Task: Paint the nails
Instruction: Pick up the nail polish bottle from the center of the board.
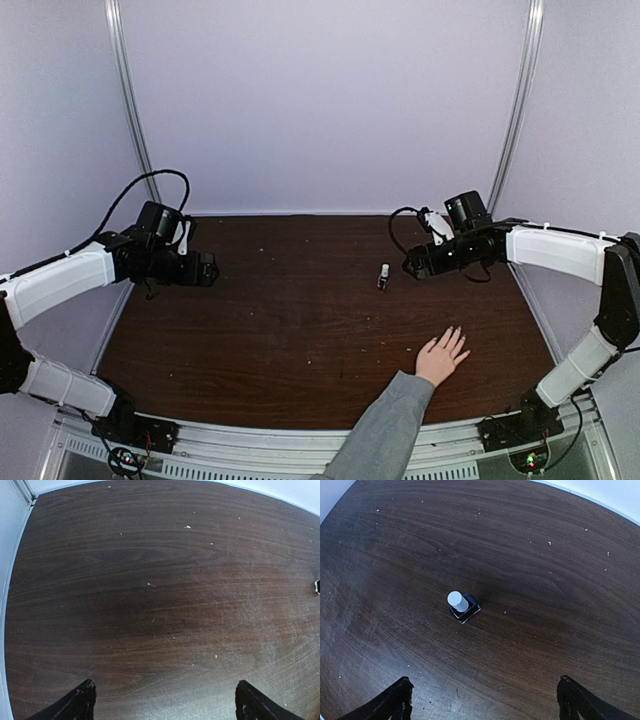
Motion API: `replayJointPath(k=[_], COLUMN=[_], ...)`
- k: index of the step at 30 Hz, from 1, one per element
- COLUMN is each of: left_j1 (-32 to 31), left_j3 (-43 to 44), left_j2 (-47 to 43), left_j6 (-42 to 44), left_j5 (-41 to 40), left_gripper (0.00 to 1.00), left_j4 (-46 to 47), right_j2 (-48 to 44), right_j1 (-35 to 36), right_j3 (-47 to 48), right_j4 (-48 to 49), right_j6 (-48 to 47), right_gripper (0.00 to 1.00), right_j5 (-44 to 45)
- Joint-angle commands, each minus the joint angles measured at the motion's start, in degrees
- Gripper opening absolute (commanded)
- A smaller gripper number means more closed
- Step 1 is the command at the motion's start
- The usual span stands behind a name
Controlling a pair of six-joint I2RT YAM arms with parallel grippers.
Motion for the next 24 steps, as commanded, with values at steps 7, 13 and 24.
replayJointPath(k=[7, 13, 24], left_j1=[-0.6, -0.7, -0.7], left_j3=[-1.2, -1.0, -2.1], left_j2=[-5.3, -6.6, -6.7], left_j6=[0.3, 1.1, 0.5], left_j5=[-2.9, -4.0, -2.0], left_gripper=[0.98, 0.98, 0.98], left_j4=[7.1, 6.1, 7.1], right_j2=[5.7, 13.1, 25.5], right_j1=[1.6, 2.4, 4.3], right_j3=[13.6, 23.8, 36.3], right_j4=[-7.1, -13.2, -22.8], right_j6=[-4.1, -6.3, -5.5], right_gripper=[1.0, 1.0, 0.94], right_j5=[0.7, 1.6, 5.3])
